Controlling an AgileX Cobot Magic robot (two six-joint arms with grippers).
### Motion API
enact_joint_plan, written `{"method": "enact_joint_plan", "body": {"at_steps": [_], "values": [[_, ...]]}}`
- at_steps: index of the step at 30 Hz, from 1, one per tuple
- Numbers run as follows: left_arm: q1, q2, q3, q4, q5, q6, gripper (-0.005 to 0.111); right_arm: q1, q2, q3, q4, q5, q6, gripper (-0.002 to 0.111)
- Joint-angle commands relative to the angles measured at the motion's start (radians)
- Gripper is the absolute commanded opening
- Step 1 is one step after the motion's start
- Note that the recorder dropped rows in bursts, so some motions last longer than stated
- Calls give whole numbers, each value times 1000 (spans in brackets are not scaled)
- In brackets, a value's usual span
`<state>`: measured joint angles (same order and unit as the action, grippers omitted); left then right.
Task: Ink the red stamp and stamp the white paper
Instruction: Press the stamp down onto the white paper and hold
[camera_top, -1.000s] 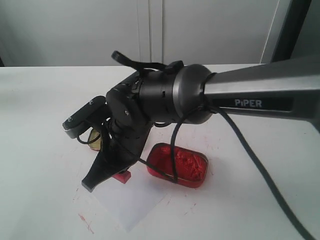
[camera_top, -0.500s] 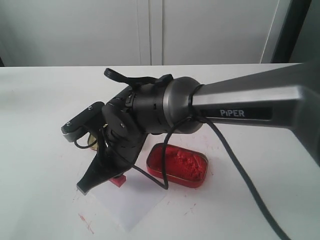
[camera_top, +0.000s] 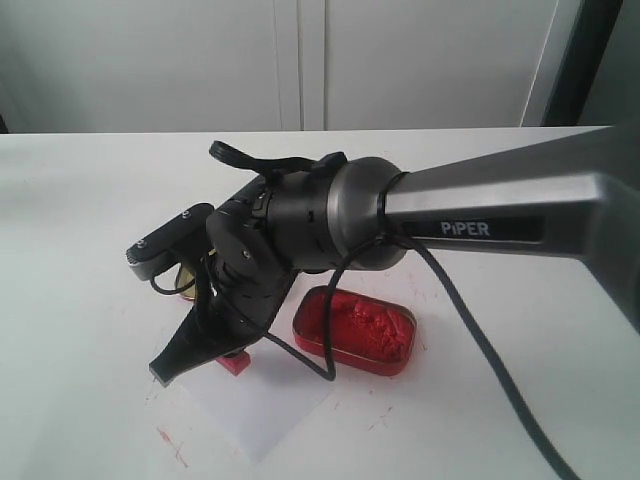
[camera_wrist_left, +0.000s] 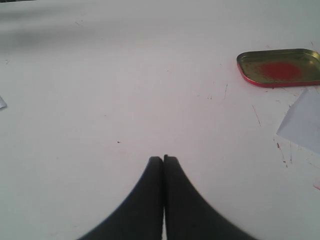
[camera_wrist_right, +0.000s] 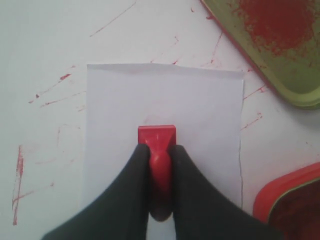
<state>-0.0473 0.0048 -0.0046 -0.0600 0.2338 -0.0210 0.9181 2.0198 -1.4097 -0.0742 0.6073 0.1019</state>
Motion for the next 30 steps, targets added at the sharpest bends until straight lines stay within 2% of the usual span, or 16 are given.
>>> {"method": "enact_joint_plan", "body": {"at_steps": [1, 9, 30], "values": [[4, -5, 5, -10, -1, -1, 0, -3, -4, 4, -4, -12, 19, 0], [4, -5, 5, -10, -1, -1, 0, -3, 58, 4, -4, -17, 34, 0], [4, -5, 5, -10, -1, -1, 0, -3, 188, 4, 25, 120, 34, 0]]}}
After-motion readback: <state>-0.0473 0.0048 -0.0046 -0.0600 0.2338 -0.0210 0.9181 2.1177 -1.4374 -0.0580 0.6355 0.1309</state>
